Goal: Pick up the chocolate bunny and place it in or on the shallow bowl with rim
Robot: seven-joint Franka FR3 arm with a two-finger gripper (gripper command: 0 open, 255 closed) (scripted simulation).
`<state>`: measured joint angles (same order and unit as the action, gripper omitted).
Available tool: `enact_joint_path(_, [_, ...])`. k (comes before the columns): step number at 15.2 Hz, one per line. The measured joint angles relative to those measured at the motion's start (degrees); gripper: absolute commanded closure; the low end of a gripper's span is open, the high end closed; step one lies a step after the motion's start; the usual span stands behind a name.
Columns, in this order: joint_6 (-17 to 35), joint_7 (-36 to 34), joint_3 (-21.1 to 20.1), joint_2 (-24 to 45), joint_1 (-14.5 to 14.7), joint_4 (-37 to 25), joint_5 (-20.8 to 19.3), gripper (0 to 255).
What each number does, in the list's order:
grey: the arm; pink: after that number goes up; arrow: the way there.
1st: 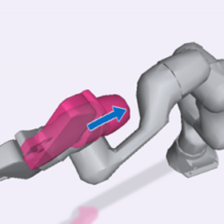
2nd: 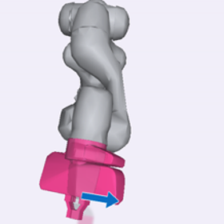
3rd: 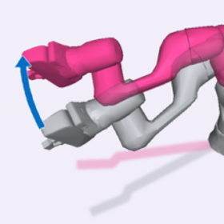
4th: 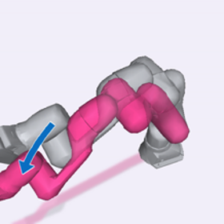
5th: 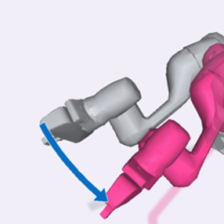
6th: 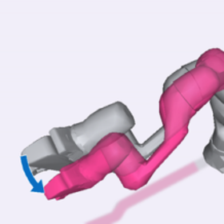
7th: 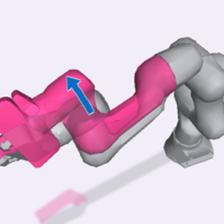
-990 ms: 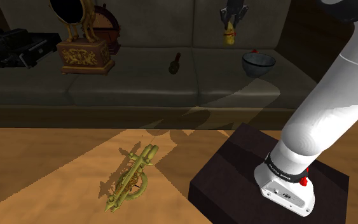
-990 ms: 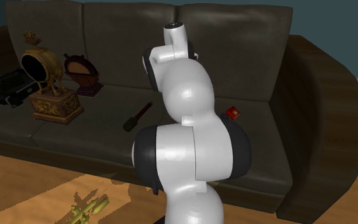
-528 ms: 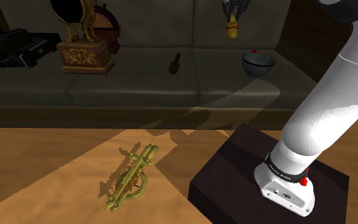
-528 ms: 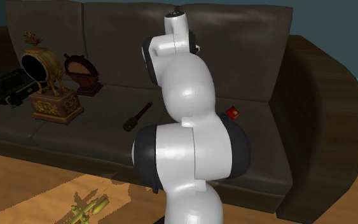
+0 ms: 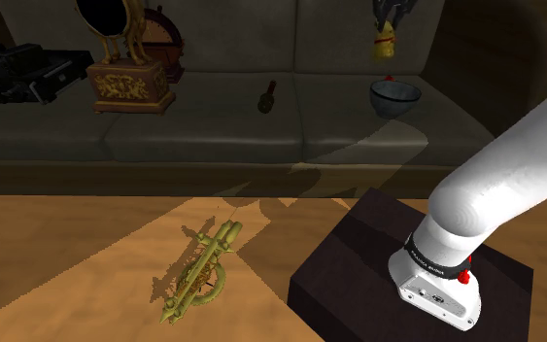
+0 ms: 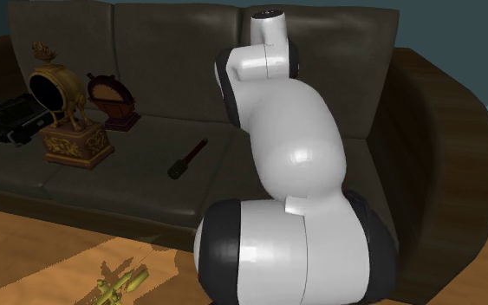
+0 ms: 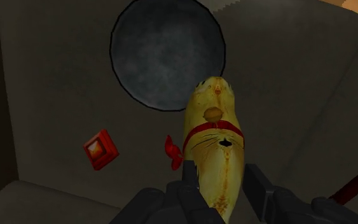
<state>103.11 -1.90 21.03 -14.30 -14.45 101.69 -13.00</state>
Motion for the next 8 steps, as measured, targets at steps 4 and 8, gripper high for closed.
enact_joint_path(4, [-0.5,2.3,1.0,-6.4,-1.6,5.1,-2.0,255])
enact_joint_path(8, [-1.0,4.0,1.8,-11.5,-3.0,9.0,-3.6,255])
